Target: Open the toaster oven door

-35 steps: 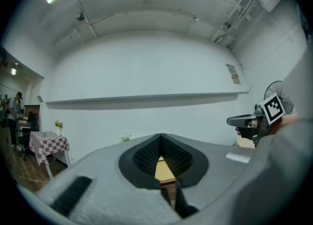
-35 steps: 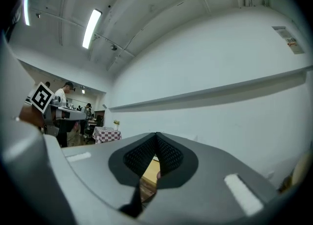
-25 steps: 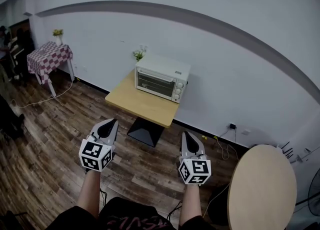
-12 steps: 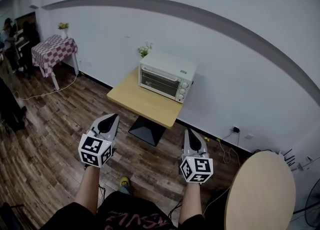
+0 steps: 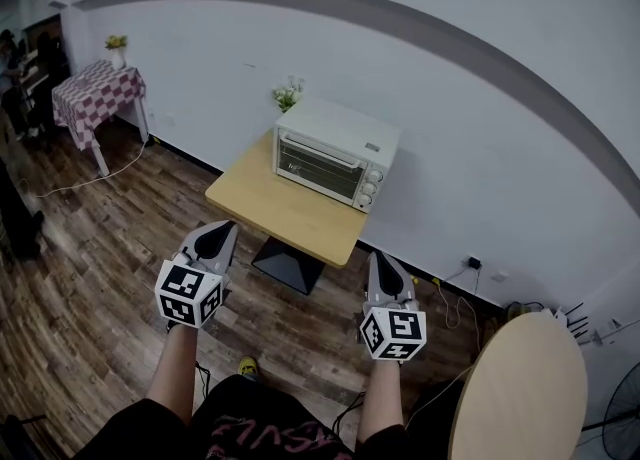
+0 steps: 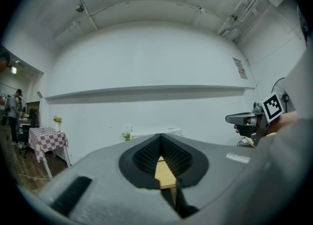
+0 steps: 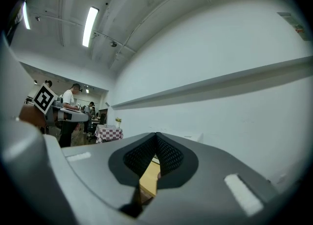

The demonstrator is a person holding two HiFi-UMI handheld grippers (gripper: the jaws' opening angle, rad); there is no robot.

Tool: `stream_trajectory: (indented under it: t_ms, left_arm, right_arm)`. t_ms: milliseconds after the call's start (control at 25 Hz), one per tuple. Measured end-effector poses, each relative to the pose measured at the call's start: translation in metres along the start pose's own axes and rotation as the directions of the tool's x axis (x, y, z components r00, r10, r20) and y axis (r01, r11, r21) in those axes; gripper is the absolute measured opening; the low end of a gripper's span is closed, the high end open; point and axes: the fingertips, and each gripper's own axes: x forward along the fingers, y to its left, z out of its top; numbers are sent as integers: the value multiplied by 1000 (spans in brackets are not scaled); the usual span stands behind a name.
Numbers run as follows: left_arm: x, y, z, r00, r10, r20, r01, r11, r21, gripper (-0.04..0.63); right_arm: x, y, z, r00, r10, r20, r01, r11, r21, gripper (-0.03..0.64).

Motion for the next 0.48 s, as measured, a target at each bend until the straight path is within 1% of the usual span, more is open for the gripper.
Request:
stream_trajectory:
  t_ms: [120, 240, 480]
  left_arm:
    - [22, 15, -6, 1000, -21, -17, 21, 1000, -14, -2]
    - [44, 32, -10, 999, -39, -34, 38, 999, -10, -2]
    - [84, 80, -6, 998, -57, -36, 56, 998, -18, -2]
  right_arm:
    - [25, -1, -4, 1000, -7, -13, 7, 1000, -9, 11]
    - [52, -2, -7, 999, -19, -26, 19, 1000, -8, 11]
    - [106, 2, -9, 999, -39, -37, 39, 999, -8, 11]
